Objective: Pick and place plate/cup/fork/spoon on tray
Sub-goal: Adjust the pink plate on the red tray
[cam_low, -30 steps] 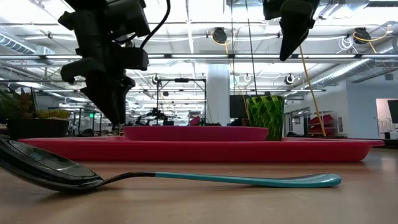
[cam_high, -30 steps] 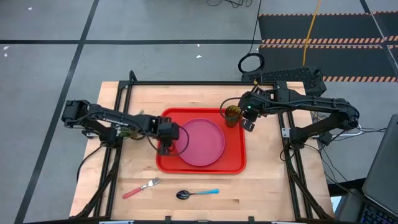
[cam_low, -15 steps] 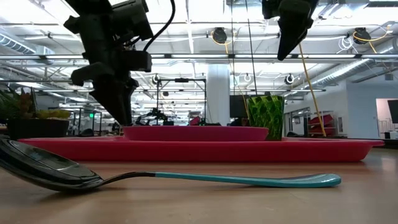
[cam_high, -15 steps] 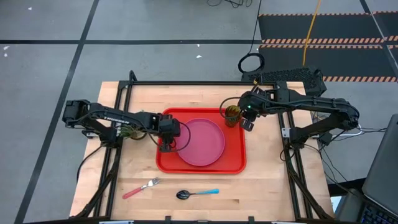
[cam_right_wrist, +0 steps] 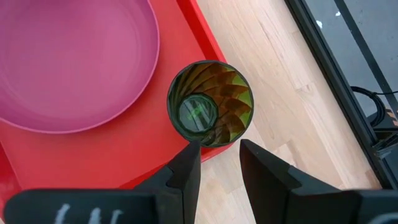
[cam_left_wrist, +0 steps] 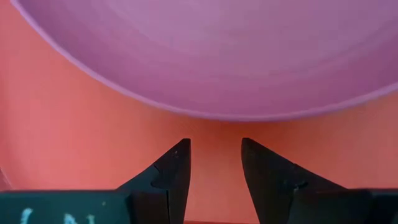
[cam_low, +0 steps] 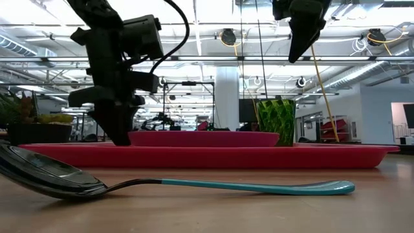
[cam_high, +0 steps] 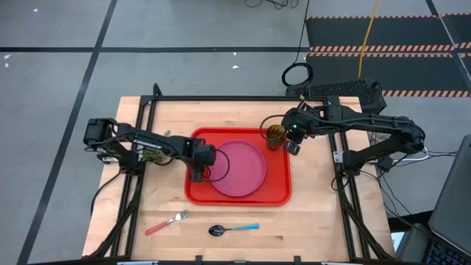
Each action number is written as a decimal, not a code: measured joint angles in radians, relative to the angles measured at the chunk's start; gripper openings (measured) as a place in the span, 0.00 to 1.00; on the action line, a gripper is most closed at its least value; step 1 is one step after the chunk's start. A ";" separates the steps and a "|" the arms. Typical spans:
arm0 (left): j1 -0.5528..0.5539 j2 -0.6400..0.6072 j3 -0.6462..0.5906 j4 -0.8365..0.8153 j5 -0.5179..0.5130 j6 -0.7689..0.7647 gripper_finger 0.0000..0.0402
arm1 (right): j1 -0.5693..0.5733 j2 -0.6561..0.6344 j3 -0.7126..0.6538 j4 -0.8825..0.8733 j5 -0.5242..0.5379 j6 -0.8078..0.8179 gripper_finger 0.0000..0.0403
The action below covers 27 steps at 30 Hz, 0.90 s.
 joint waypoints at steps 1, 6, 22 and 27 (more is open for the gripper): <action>0.000 0.000 0.000 0.002 0.000 -0.001 0.36 | 0.000 0.000 0.000 0.000 0.000 0.000 0.26; 0.000 0.000 0.006 0.059 -0.001 -0.007 0.36 | 0.000 0.000 0.000 0.000 0.000 0.006 0.26; 0.000 -0.001 0.006 0.105 -0.001 -0.016 0.36 | 0.000 0.000 0.000 0.027 0.000 0.006 0.26; 0.000 -0.001 0.006 0.103 -0.001 -0.027 0.36 | 0.000 0.000 0.000 0.047 0.000 -0.003 0.26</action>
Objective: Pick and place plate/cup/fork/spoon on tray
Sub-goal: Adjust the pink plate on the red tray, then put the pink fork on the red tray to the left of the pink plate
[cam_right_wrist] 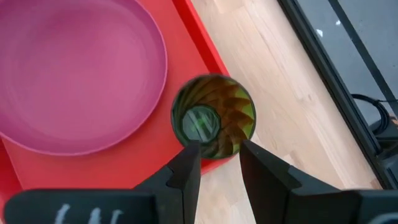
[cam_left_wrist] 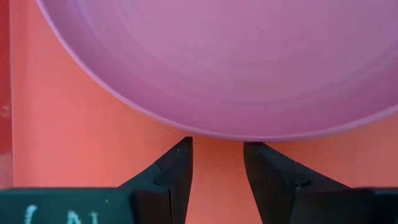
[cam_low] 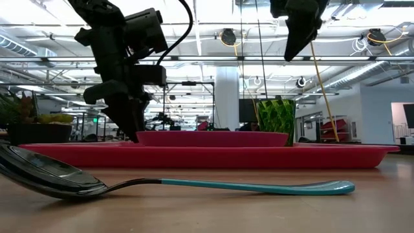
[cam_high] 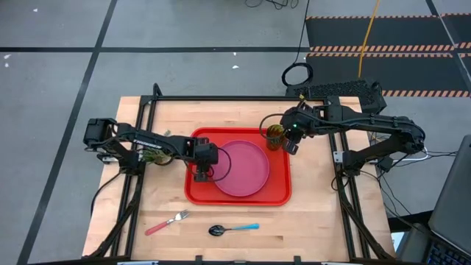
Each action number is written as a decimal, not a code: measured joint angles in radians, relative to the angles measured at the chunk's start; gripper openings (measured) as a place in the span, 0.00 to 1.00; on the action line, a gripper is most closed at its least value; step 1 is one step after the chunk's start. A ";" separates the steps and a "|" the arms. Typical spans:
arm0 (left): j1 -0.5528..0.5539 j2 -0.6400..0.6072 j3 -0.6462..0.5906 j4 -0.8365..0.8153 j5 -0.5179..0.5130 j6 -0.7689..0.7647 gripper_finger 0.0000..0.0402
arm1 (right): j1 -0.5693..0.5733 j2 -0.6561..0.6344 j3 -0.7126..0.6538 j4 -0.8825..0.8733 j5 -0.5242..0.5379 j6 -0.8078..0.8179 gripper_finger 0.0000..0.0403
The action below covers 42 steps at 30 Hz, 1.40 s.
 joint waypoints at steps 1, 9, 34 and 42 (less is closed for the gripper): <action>0.000 0.000 0.000 0.000 0.000 0.000 0.36 | 0.000 0.000 0.000 0.011 0.000 -0.003 0.26; 0.000 0.000 0.000 0.010 0.001 -0.033 0.36 | 0.000 0.000 0.000 0.126 0.001 -0.066 0.26; 0.000 -0.002 0.000 -0.155 -0.011 -0.051 0.36 | 0.003 0.000 0.000 0.127 -0.002 -0.100 0.26; -0.029 -0.075 0.042 -0.256 -0.028 -0.056 0.36 | 0.006 0.000 0.000 0.201 -0.071 -0.160 0.26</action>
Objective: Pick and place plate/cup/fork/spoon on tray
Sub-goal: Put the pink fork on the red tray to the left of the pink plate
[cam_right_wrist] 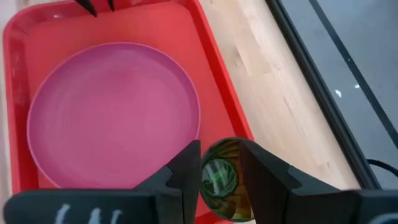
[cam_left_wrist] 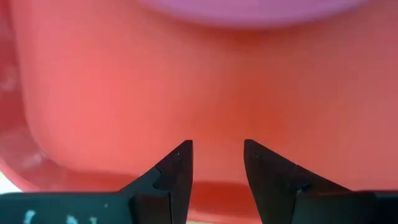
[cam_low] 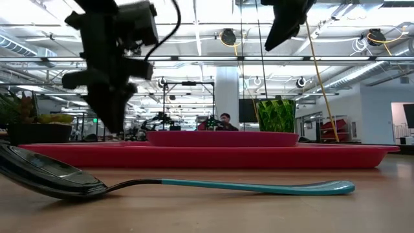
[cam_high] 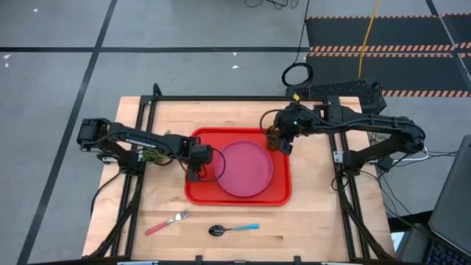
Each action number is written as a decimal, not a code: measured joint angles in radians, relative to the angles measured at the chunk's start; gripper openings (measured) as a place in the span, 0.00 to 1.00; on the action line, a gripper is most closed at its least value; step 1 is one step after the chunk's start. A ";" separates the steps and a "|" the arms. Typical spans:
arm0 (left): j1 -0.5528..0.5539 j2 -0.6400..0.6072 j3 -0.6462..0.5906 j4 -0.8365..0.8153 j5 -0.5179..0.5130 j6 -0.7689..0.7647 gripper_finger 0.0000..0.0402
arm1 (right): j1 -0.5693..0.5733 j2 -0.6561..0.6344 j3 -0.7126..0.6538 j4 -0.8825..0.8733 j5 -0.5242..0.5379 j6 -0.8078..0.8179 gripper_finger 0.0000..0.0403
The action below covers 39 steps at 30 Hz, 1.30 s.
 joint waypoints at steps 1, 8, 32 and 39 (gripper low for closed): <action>-0.007 -0.014 0.008 -0.015 -0.004 -0.005 0.36 | 0.000 0.000 0.000 -0.001 0.000 -0.007 0.26; -0.082 -0.072 0.136 -0.224 -0.031 -0.122 0.36 | 0.000 0.000 0.000 0.004 -0.004 -0.056 0.26; -0.631 -0.005 0.331 -0.535 0.181 -1.236 0.36 | 0.000 0.000 0.000 0.139 -0.008 -0.219 0.26; -0.724 0.082 0.331 -0.459 0.222 -1.377 0.36 | 0.000 0.000 0.000 0.164 -0.063 -0.229 0.26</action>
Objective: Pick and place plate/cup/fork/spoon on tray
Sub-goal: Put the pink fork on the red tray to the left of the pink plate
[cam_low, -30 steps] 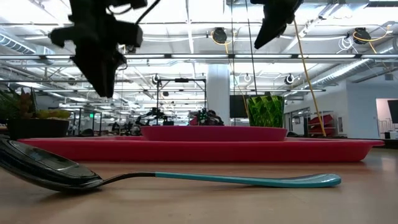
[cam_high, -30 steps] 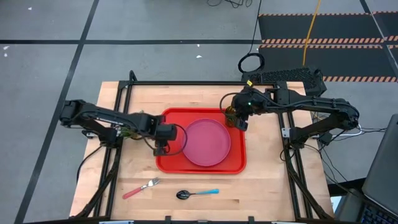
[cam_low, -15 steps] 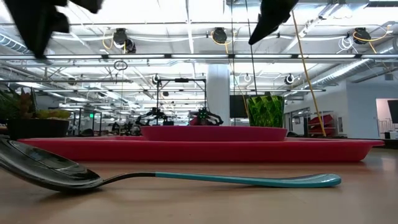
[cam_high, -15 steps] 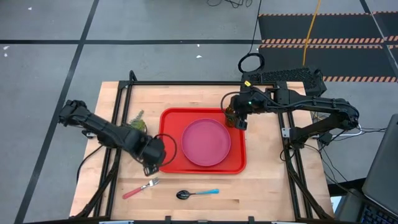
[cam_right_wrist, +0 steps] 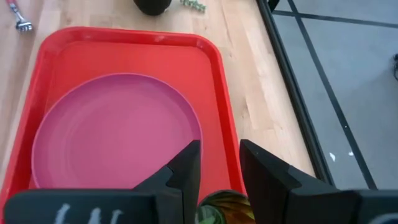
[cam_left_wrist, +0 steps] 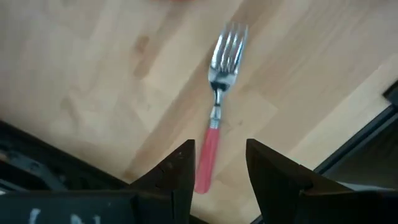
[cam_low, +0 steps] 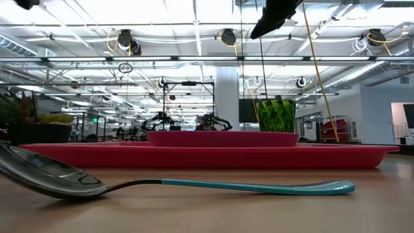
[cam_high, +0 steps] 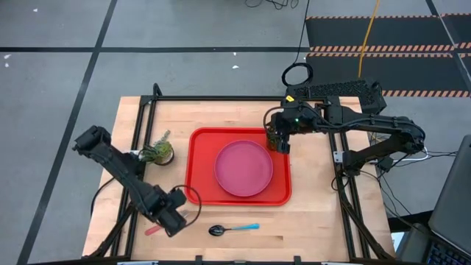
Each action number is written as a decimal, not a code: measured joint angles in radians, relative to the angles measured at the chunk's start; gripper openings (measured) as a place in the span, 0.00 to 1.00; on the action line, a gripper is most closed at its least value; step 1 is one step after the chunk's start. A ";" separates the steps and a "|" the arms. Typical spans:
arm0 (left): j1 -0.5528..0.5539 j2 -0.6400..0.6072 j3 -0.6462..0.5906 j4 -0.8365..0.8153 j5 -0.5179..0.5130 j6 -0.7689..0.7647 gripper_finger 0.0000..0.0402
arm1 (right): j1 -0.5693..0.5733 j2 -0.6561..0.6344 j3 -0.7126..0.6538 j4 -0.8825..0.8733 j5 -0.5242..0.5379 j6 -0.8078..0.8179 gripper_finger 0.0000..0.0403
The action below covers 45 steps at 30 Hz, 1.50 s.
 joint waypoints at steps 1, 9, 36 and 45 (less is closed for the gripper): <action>-0.007 0.010 0.000 0.010 0.002 -0.005 0.36 | 0.000 0.000 0.000 0.000 -0.001 0.003 0.26; -0.041 0.070 0.000 0.035 0.016 -0.015 0.36 | 0.008 0.000 -0.018 0.021 -0.001 0.040 0.26; -0.033 0.073 -0.001 0.086 -0.102 -0.060 0.36 | 0.097 -0.033 -0.145 0.158 0.005 0.114 0.26; -0.053 0.163 -0.005 0.071 0.016 -0.028 0.36 | 0.098 -0.037 -0.145 0.156 0.006 0.103 0.26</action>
